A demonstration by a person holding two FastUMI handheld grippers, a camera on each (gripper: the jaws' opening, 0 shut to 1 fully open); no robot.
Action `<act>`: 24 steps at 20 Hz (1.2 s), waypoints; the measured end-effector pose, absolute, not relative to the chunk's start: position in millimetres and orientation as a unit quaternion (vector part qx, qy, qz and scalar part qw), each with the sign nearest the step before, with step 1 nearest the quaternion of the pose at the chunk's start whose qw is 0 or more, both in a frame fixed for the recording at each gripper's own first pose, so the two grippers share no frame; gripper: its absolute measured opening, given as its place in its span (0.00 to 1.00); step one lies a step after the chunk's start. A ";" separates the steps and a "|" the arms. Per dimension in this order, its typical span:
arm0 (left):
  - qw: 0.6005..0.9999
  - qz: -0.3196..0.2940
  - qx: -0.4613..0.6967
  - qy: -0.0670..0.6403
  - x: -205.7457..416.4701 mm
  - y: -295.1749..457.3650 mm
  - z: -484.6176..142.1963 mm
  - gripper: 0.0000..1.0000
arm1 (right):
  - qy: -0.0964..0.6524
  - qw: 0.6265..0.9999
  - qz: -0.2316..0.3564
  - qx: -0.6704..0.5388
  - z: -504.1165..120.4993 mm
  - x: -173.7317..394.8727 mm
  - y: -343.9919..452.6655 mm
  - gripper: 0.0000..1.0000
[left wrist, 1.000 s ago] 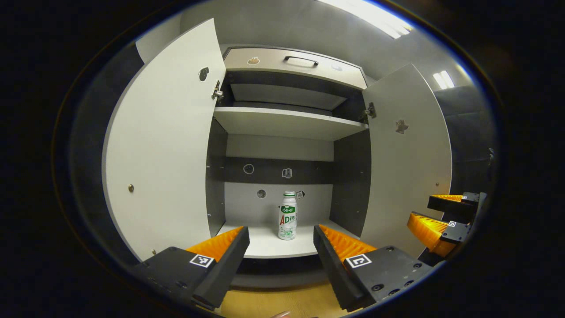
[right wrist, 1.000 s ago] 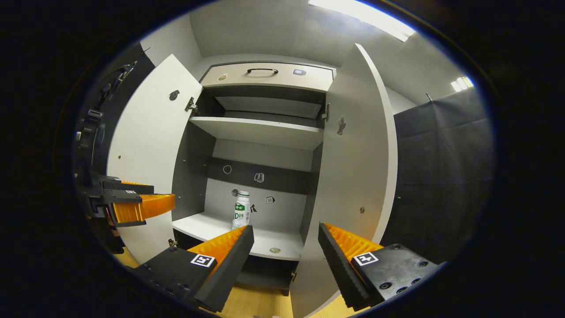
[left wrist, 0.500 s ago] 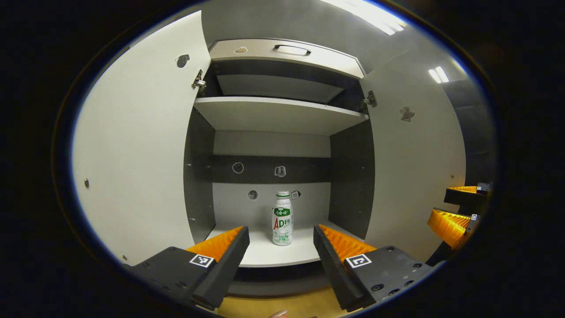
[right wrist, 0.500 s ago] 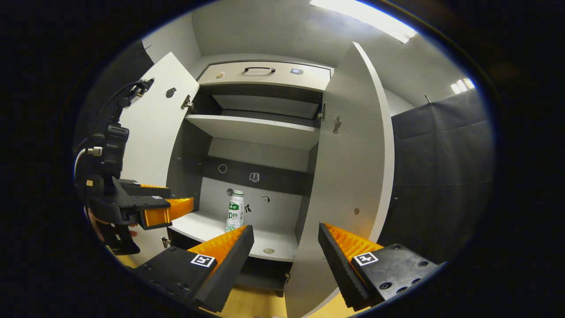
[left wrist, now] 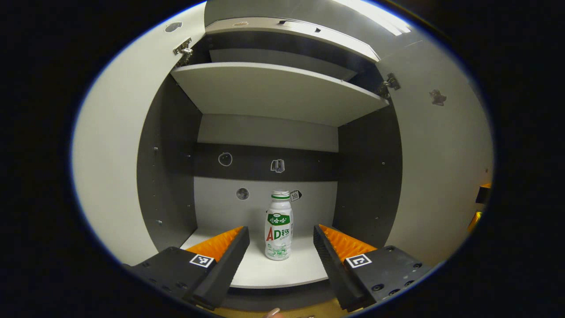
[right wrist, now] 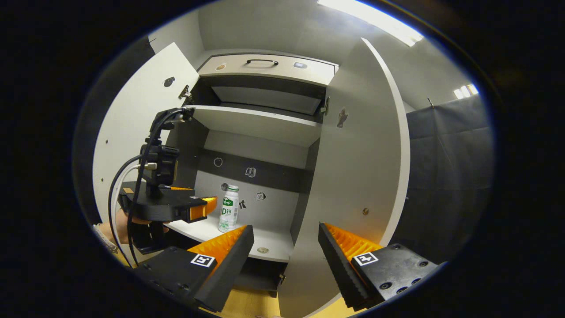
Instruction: Grasp the bottle in the cabinet with the left hand and place it on the coaster, then close the right door with the right hand and the left door with the left hand.
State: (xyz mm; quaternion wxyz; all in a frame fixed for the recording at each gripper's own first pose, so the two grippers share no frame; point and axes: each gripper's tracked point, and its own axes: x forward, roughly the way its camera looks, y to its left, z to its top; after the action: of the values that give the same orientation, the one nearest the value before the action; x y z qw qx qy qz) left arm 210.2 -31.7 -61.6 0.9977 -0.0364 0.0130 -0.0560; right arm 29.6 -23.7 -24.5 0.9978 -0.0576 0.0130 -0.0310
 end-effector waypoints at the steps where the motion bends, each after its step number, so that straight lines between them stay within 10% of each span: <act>1: 0.998 -0.058 -0.034 0.012 219.8 -31.9 -64.7 0.93 | 0.016 0.998 -0.030 -0.058 -27.0 32.8 -22.6 0.98; 24: 0.998 -0.052 0.015 0.015 361.6 -39.5 -122.0 0.94 | 0.070 0.997 -0.002 -0.045 -76.6 63.4 -7.8 0.98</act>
State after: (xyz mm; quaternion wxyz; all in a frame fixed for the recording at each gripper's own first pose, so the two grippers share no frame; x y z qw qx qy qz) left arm 361.6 -39.5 -122.0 0.9984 0.0147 0.0146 -0.0520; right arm 63.4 -7.8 -76.6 0.9965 -0.0448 0.0702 -0.0021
